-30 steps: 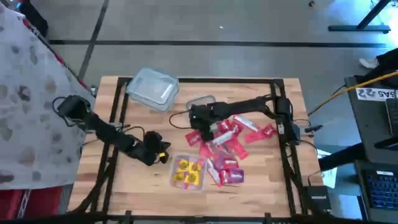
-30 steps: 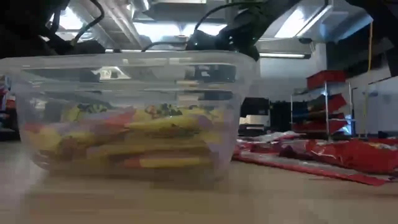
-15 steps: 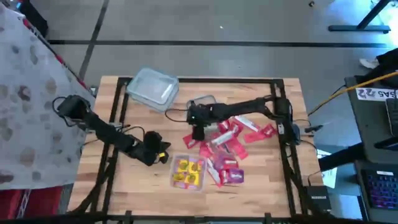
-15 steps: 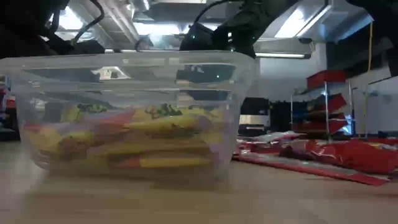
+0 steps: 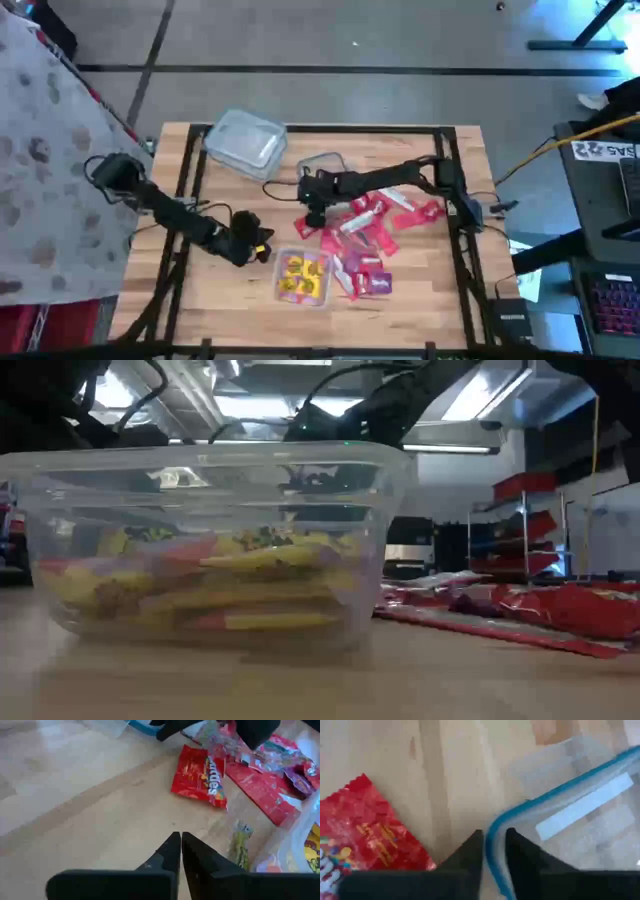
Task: Sort candy
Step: Close the square transparent bin
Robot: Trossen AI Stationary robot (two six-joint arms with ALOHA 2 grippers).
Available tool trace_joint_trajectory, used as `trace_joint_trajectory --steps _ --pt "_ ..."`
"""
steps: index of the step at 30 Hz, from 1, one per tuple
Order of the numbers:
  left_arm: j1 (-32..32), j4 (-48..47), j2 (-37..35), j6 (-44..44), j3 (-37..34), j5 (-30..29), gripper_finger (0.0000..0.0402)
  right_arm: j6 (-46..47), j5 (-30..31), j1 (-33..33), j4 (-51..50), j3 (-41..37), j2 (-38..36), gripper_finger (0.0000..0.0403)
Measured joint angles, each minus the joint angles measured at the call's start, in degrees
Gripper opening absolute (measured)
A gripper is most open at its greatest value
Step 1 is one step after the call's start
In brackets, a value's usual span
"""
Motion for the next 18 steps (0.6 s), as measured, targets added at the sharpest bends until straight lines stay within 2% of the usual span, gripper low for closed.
trace_joint_trajectory --steps 13,18 --pt "0.02 -0.06 0.0 -0.02 0.0 0.0 0.0 -1.42 1.08 2.79 -6.91 -0.87 -6.44 0.0001" --pt "0.0 -0.04 0.0 -0.02 0.0 0.0 0.0 -2.54 2.27 4.23 -9.74 -0.74 -9.26 0.0008"
